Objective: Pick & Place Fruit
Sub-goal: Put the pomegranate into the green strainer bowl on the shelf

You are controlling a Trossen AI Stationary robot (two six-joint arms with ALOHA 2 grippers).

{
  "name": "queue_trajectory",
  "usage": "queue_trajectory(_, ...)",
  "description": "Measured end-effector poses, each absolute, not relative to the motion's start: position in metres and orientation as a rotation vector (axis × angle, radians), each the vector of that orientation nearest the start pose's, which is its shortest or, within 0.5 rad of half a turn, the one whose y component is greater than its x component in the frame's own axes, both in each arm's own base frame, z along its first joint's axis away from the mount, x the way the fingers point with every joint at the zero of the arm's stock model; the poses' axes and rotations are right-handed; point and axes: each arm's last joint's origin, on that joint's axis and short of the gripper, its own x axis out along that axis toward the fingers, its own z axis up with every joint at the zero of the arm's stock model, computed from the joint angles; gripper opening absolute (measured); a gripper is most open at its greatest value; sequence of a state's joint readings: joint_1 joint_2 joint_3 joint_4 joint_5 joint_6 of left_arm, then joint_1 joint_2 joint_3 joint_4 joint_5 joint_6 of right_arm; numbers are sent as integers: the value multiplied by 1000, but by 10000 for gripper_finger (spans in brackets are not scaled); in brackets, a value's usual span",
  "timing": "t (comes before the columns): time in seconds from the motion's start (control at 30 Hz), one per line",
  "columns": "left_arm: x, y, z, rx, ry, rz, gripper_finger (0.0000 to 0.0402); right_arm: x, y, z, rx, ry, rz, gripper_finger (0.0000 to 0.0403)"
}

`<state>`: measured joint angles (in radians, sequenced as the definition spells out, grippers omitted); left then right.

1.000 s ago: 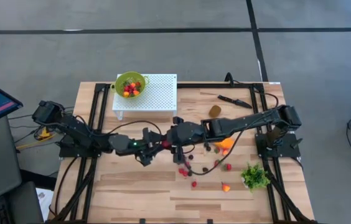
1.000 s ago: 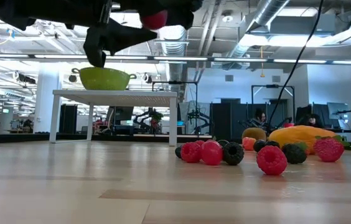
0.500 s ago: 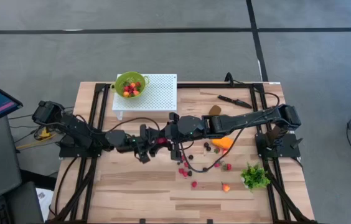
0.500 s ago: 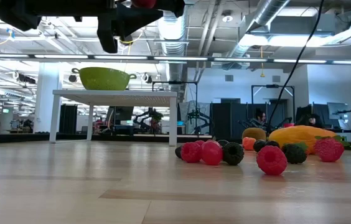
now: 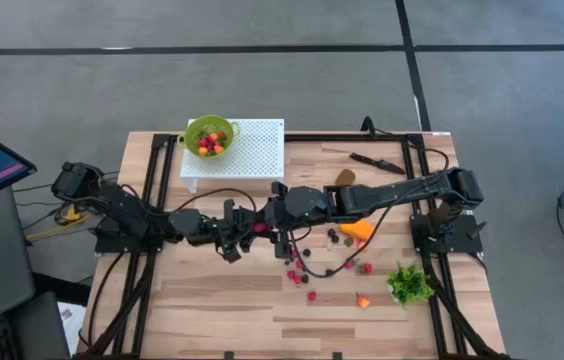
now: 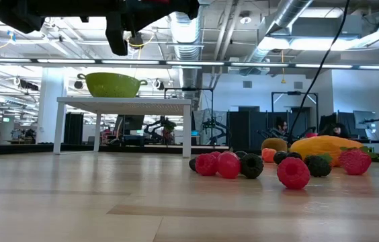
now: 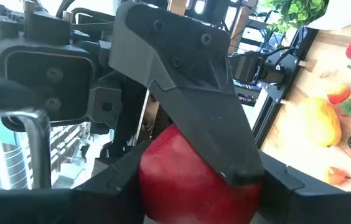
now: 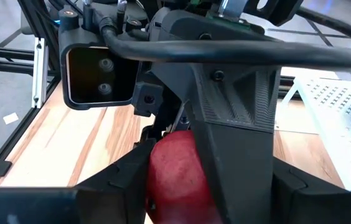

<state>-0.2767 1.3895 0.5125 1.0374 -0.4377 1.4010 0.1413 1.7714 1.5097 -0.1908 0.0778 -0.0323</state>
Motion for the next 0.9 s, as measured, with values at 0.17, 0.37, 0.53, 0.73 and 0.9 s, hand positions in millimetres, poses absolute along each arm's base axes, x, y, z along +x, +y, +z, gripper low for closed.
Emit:
queue_trajectory(0.17,260,-64,228,1315,-22,230,214,408,56,315,-83,446,72,190)
queue_trajectory(0.37,260,-64,228,1305,-23,230,191,408,56,315,-83,447,72,204)
queue_trajectory(0.53,261,-64,228,1276,-25,225,193,407,56,314,-72,459,69,205)
queue_trajectory(0.73,260,-63,227,1260,-6,241,202,399,49,321,-92,513,60,230)
queue_trajectory(0.9,260,-60,226,1242,52,314,189,380,39,338,-75,563,35,260)
